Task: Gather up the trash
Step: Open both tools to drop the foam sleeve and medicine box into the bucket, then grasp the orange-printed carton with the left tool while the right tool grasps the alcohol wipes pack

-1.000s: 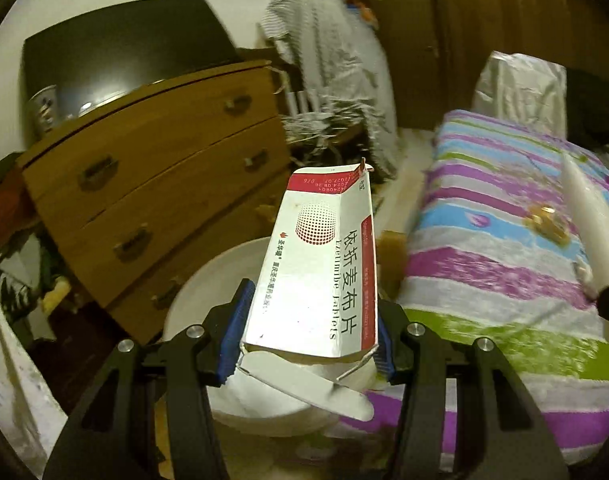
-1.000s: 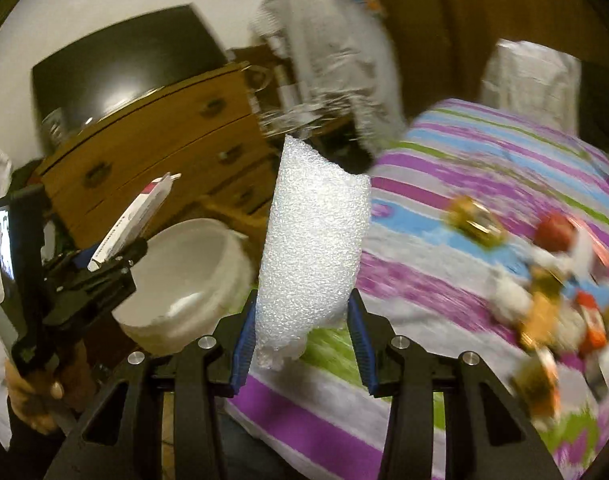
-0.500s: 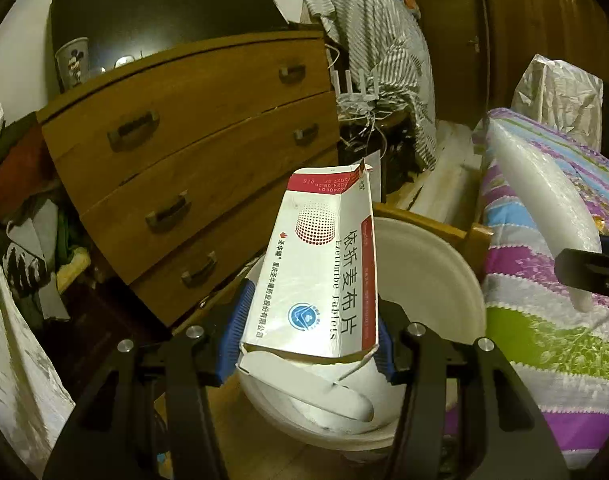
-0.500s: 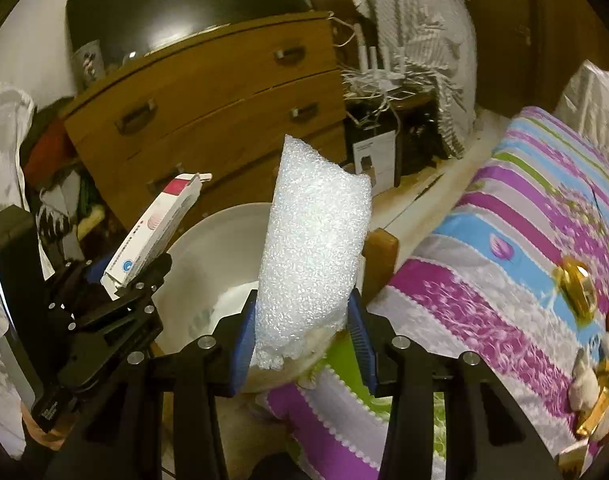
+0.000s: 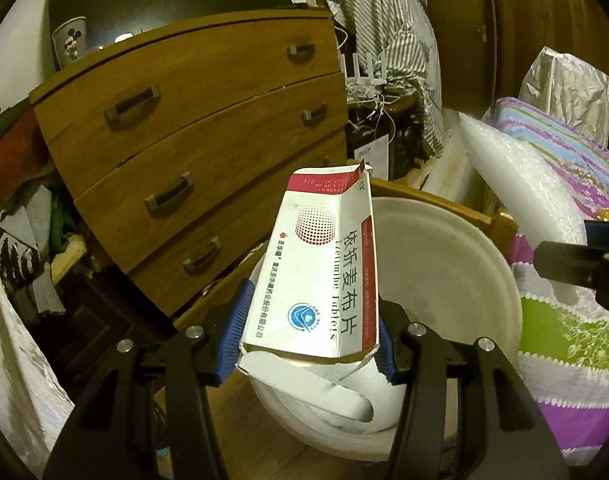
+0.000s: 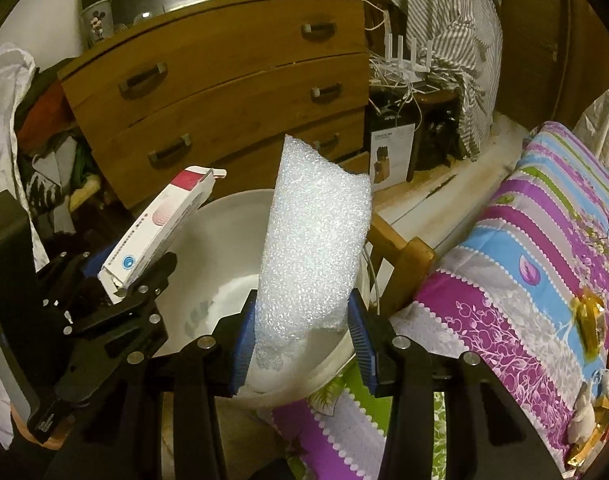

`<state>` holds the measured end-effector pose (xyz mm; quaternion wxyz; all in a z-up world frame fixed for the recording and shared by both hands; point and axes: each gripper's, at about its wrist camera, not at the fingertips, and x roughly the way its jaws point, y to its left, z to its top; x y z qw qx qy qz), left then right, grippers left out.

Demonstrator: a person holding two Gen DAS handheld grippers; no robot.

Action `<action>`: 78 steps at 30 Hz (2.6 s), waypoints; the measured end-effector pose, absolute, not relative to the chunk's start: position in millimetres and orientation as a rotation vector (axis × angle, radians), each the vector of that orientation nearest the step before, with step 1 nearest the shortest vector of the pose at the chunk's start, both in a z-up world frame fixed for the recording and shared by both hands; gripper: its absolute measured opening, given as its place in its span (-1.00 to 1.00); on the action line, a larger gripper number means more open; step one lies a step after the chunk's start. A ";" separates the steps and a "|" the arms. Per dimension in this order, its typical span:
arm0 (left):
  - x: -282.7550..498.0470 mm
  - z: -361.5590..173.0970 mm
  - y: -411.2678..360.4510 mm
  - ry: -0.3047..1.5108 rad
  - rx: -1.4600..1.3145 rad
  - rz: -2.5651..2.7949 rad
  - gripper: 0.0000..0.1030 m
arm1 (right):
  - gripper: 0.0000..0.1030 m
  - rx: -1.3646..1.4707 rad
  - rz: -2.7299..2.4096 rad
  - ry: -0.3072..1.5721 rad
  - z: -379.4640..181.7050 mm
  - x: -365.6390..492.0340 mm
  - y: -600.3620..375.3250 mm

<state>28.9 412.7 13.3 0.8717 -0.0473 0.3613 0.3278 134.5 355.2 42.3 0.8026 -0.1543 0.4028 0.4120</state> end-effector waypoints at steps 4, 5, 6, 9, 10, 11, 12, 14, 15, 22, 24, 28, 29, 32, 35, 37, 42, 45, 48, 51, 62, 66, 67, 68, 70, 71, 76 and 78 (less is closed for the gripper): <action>33.5 6.0 418.3 0.774 -0.095 0.684 0.00 | -0.13 -0.347 0.885 0.873 33.4 140.5 359.4; 34.5 4.7 419.7 0.777 -0.097 0.682 0.00 | -0.13 -0.352 0.885 0.875 31.6 141.6 360.9; 35.5 3.2 421.9 0.782 -0.104 0.678 0.00 | -0.13 -0.355 0.887 0.876 30.1 142.4 362.1; 37.5 0.0 429.6 0.792 -0.118 0.671 0.05 | -0.04 -0.362 0.904 0.875 27.7 145.4 368.3; 38.8 -1.4 432.3 0.801 -0.119 0.665 0.07 | 0.07 -0.367 0.906 0.875 27.4 146.3 370.0; 39.6 -2.4 434.4 0.806 -0.122 0.672 0.12 | 0.27 -0.370 0.899 0.871 27.4 147.5 371.5; 39.9 -3.3 438.1 0.809 -0.127 0.686 0.26 | 0.31 -0.367 0.894 0.859 28.0 148.6 372.0; 38.1 -4.5 445.9 0.811 -0.154 0.697 0.35 | 0.31 -0.366 0.894 0.854 28.8 150.0 372.9; 36.4 -4.6 449.5 0.811 -0.170 0.697 0.35 | 0.31 -0.362 0.893 0.851 29.2 150.9 371.9; 32.8 -6.3 446.8 0.809 -0.178 0.697 0.35 | 0.31 -0.336 0.881 0.842 29.9 150.0 360.7; 30.8 -4.9 444.6 0.805 -0.191 0.693 0.36 | 0.31 -0.329 0.867 0.822 31.4 146.9 354.4; 26.9 2.3 432.1 0.775 -0.196 0.705 0.45 | 0.31 -0.292 0.832 0.767 35.7 138.9 331.7; 26.8 4.7 426.6 0.767 -0.191 0.703 0.47 | 0.31 -0.276 0.817 0.746 37.8 136.2 322.4; 27.4 11.8 405.3 0.738 -0.170 0.699 0.53 | 0.31 -0.229 0.750 0.640 47.2 124.3 284.4; 29.7 20.4 378.3 0.706 -0.164 0.662 0.61 | 0.37 -0.215 0.671 0.513 56.4 107.5 237.7; 33.1 24.8 357.5 0.693 -0.153 0.628 0.64 | 0.41 -0.194 0.610 0.450 60.1 99.5 200.6; 50.9 24.1 286.5 0.701 -0.106 0.474 0.67 | 0.56 -0.064 0.370 0.377 58.1 89.9 66.2; 62.3 16.9 242.0 0.728 -0.084 0.371 0.69 | 0.62 -0.003 0.222 0.375 51.1 88.1 -10.7; 71.4 7.7 202.4 0.772 -0.100 0.258 0.70 | 0.67 0.111 0.025 0.414 33.9 90.1 -110.0; 81.0 -0.1 148.0 0.816 -0.105 0.116 0.70 | 0.67 0.245 -0.077 0.502 5.3 99.0 -188.6; 114.3 -23.6 -3.1 0.926 -0.207 -0.187 0.70 | 0.64 0.471 0.068 0.774 -93.3 182.5 -242.3; 132.4 -48.1 -35.8 0.986 -0.167 -0.185 0.50 | 0.20 0.478 0.101 0.775 -97.6 199.1 -236.6; 138.0 -58.7 -40.5 1.016 -0.178 -0.190 0.04 | 0.11 0.488 0.114 0.772 -98.8 200.2 -235.7; 144.6 -68.9 -41.4 1.058 -0.198 -0.203 -0.20 | 0.05 0.508 0.135 0.767 -99.7 200.4 -236.3; 145.2 -76.6 -35.5 1.054 -0.255 -0.239 -0.42 | 0.01 0.552 0.153 0.746 -104.2 196.5 -241.3; 143.2 -75.3 -34.0 1.051 -0.253 -0.250 -0.46 | 0.00 0.561 0.158 0.738 -101.4 194.2 -241.2; 124.5 -59.4 -8.2 1.053 -0.164 -0.301 -0.46 | -0.02 0.552 0.221 0.715 -87.3 160.2 -243.5; 113.6 -49.4 13.1 1.061 -0.113 -0.321 -0.46 | -0.02 0.496 0.268 0.747 -75.9 142.7 -240.5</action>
